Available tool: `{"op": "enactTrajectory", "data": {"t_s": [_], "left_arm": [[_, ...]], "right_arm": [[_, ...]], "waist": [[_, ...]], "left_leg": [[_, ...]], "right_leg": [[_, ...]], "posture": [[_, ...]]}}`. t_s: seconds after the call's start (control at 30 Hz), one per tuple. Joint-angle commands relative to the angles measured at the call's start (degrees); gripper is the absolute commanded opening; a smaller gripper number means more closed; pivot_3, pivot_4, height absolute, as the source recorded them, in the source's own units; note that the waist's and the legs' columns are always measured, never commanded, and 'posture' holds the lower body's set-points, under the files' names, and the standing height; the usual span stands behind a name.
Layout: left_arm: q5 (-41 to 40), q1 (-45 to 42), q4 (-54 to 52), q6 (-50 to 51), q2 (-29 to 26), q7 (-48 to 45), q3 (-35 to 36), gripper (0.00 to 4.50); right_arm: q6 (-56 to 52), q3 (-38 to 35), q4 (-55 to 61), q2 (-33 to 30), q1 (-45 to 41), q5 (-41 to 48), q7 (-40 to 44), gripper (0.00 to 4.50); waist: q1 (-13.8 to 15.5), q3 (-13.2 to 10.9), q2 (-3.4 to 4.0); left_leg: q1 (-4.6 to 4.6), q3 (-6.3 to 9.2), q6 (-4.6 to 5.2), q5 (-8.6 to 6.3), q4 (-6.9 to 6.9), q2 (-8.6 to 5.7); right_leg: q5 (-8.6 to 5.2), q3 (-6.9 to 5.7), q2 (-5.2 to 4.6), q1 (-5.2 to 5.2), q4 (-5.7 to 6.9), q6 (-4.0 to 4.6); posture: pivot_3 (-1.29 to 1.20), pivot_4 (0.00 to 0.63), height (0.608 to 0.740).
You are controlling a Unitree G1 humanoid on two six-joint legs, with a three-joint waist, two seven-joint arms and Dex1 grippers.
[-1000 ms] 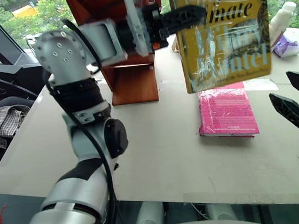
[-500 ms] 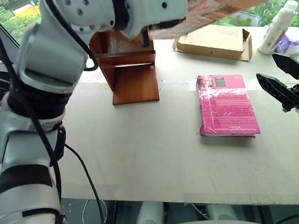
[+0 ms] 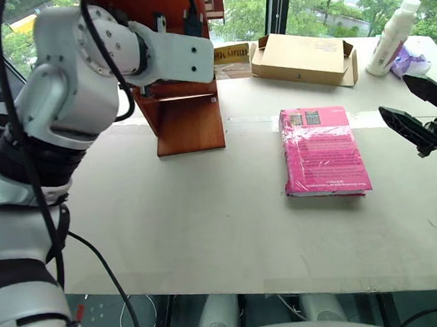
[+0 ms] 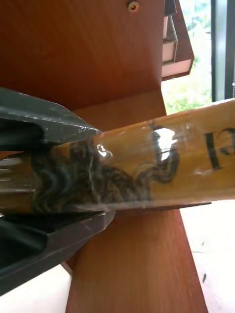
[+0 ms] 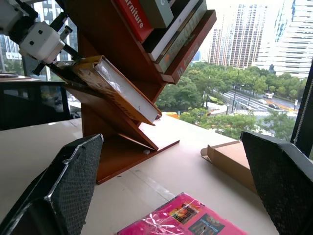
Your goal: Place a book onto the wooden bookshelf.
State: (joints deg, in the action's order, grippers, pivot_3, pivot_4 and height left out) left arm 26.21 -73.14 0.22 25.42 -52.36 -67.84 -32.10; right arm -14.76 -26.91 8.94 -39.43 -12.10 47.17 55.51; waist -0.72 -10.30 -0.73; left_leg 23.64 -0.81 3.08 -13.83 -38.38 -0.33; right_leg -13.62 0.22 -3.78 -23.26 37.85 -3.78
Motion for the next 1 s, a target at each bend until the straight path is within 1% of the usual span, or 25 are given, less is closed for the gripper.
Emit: {"op": "enactTrajectory", "data": {"t_s": [0.03,0.17,0.2,0.27,0.33,0.4,0.47,0.53,0.57,0.63,0.73,0.77,0.83,0.87,0.9,1.0], "left_arm": [[3.6,0.5,5.4,2.2,3.0,0.5,-0.2,0.84],[5.2,-1.3,9.3,5.9,8.4,-0.1,0.7,0.84],[5.3,-1.5,9.4,7.0,9.0,-0.5,1.1,1.82],[5.1,-1.6,8.0,8.6,9.4,-1.3,2.8,2.51],[4.3,-2.2,5.9,10.5,9.8,-1.1,5.4,3.48],[1.6,-2.7,2.1,14.0,9.1,-4.4,8.6,4.24],[-1.8,-2.3,-2.3,18.7,7.7,-8.1,12.2,4.24],[-7.6,-1.3,-8.0,25.9,6.7,-11.9,16.7,4.24],[-9.9,-0.9,-10.1,29.4,6.2,-12.6,19.1,4.24],[-15.0,1.2,-14.6,33.3,3.8,-14.0,24.1,4.24],[-23.9,3.2,-20.9,43.0,3.5,-14.3,32.7,4.24],[-27.0,3.4,-23.0,47.1,4.2,-14.4,35.4,4.24],[-33.7,3.1,-27.5,59.6,7.5,-14.7,41.4,4.24],[-38.5,5.2,-29.6,63.9,9.3,-15.0,44.8,4.24],[-42.0,7.5,-31.1,66.3,10.9,-14.4,47.4,4.24],[-50.7,15.3,-33.8,67.1,15.1,-9.4,52.8,4.24]], "right_arm": [[0.9,-1.6,1.7,-1.4,0.4,-0.7,0.4,4.5],[0.6,-2.0,3.0,-1.9,1.7,-1.1,0.2,4.5],[0.4,-2.3,3.5,-2.0,1.9,-0.9,0.0,4.5],[0.2,-2.6,4.5,-2.4,2.6,-1.0,-0.2,4.5],[0.0,-3.2,5.1,-2.8,3.1,-0.6,-0.1,4.5],[-0.3,-3.7,5.5,-3.2,3.2,0.3,0.2,4.5],[-0.8,-4.0,6.3,-3.3,2.8,1.6,0.2,4.5],[-1.2,-4.1,7.1,-3.4,2.6,2.5,0.0,4.5],[-1.3,-4.2,7.4,-3.4,2.5,2.8,-0.1,4.5],[-1.7,-4.5,7.7,-3.5,2.4,3.6,-0.5,4.5],[-2.6,-4.9,8.1,-3.7,2.3,4.5,-0.8,4.5],[-2.9,-5.0,8.3,-3.8,2.3,4.7,-0.9,4.5],[-3.4,-5.0,8.5,-3.9,1.6,5.6,-1.1,4.5],[-3.7,-4.9,8.6,-4.1,1.1,6.0,-1.3,4.5],[-4.1,-4.9,8.6,-4.3,0.7,6.3,-1.4,4.5],[-5.2,-5.1,8.7,-4.8,-0.4,7.6,-1.5,4.5]], "waist": [[-0.1,0.0,0.02],[0.1,0.1,0.12],[0.2,0.1,0.13],[0.2,0.1,0.12],[0.0,0.1,0.11],[-0.1,0.1,0.08],[-0.1,0.1,0.07],[-0.1,0.0,0.07],[-0.1,0.0,0.05],[-0.2,0.0,0.02],[-0.1,-0.1,-0.02],[0.1,-0.1,-0.03],[0.3,-0.1,-0.11],[0.3,-0.1,-0.11],[0.1,-0.1,-0.1],[0.0,-0.1,-0.06]], "left_leg": [[-0.01,-0.01,0.0,0.0,-0.03,0.02],[-0.06,-0.11,0.0,0.01,-0.1,0.1],[-0.06,-0.14,0.0,0.01,-0.11,0.1],[-0.03,-0.14,0.0,0.01,-0.15,0.1],[-0.01,-0.17,0.01,0.0,-0.16,0.1],[0.09,-0.21,0.01,0.0,-0.15,0.1],[0.21,-0.27,0.0,0.0,-0.13,0.12],[0.23,-0.28,0.0,-0.01,-0.07,0.14],[0.24,-0.31,0.0,-0.01,-0.03,0.14],[0.26,-0.29,0.0,-0.02,-0.02,0.16],[0.24,-0.29,0.0,-0.02,-0.02,0.18],[0.24,-0.29,0.0,-0.02,-0.02,0.18],[0.24,-0.26,0.0,-0.02,-0.06,0.17],[0.24,-0.24,0.0,-0.02,-0.09,0.17],[0.22,-0.24,0.0,-0.02,-0.12,0.16],[0.09,-0.29,0.0,-0.02,-0.13,0.17]], "right_leg": [[-0.02,0.02,0.03,0.0,0.05,-0.03],[-0.03,0.13,0.12,-0.02,0.12,-0.07],[-0.03,0.17,0.12,-0.02,0.13,-0.07],[-0.02,0.17,0.12,-0.03,0.12,-0.08],[0.01,0.21,0.1,-0.03,0.11,-0.01],[0.03,0.25,0.1,-0.15,0.1,0.01],[0.03,0.31,0.11,-0.29,0.1,0.02],[0.02,0.31,0.1,-0.31,0.07,0.01],[0.01,0.34,0.1,-0.35,0.04,0.01],[0.0,0.33,0.1,-0.37,0.02,0.0],[0.0,0.33,0.1,-0.37,0.04,0.0],[0.0,0.33,0.11,-0.35,0.03,-0.01],[0.0,0.29,0.09,-0.31,0.04,-0.01],[-0.01,0.26,0.09,-0.29,0.03,-0.02],[-0.02,0.26,0.09,-0.25,0.02,-0.04],[-0.01,0.35,0.09,-0.21,0.1,-0.03]], "posture": [[0.0,0.15,0.74],[0.0,0.15,0.74],[0.0,0.15,0.74],[0.0,0.15,0.74],[0.0,0.15,0.74],[0.0,0.15,0.74],[0.0,0.15,0.74],[0.0,0.15,0.74],[0.0,0.15,0.74],[0.0,0.15,0.74],[0.0,0.15,0.74],[0.0,0.15,0.74],[0.0,0.15,0.74],[0.0,0.15,0.74],[0.0,0.15,0.74],[0.0,0.15,0.74]]}}
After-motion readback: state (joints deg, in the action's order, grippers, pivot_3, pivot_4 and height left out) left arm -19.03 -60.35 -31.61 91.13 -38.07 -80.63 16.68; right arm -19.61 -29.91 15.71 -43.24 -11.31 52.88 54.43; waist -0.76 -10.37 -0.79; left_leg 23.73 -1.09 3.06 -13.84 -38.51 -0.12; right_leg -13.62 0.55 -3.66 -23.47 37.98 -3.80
